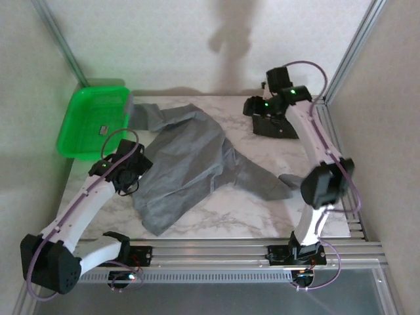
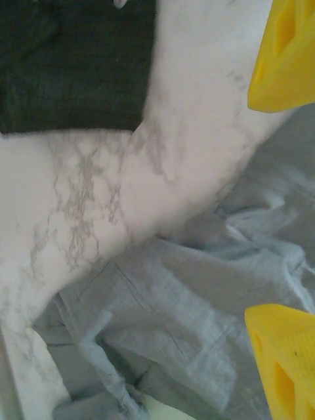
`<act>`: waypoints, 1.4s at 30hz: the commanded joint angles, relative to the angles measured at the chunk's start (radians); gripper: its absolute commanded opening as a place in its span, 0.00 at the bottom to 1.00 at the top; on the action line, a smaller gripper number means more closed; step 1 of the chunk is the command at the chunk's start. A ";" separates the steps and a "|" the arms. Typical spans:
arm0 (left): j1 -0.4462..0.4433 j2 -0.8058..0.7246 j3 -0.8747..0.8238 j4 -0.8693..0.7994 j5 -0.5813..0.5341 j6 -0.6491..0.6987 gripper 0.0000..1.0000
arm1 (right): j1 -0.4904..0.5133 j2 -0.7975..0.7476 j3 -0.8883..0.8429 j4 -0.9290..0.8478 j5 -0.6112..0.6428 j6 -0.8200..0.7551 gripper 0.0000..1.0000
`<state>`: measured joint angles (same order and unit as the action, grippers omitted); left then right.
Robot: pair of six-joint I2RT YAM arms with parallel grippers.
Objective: Fold and stack the long sleeve shirts
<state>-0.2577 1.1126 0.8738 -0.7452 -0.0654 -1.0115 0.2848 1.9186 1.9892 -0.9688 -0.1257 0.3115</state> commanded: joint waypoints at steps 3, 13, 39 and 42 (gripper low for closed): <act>-0.071 0.137 -0.018 0.268 0.116 0.002 0.57 | 0.013 0.415 0.310 -0.047 -0.203 -0.064 0.67; -0.117 0.222 -0.187 0.434 0.115 -0.093 0.26 | 0.107 0.700 0.465 -0.003 -0.273 -0.014 0.65; -0.076 0.214 -0.343 0.518 0.188 -0.119 0.21 | 0.503 0.169 -0.046 0.109 -0.149 -0.180 0.00; -0.032 0.097 -0.389 0.481 0.174 -0.182 0.25 | 0.619 0.165 -0.130 0.104 -0.084 -0.160 0.00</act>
<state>-0.3244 1.2995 0.5243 -0.2375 0.1120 -1.1149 0.7979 2.0708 1.9404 -0.7998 -0.2943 0.1909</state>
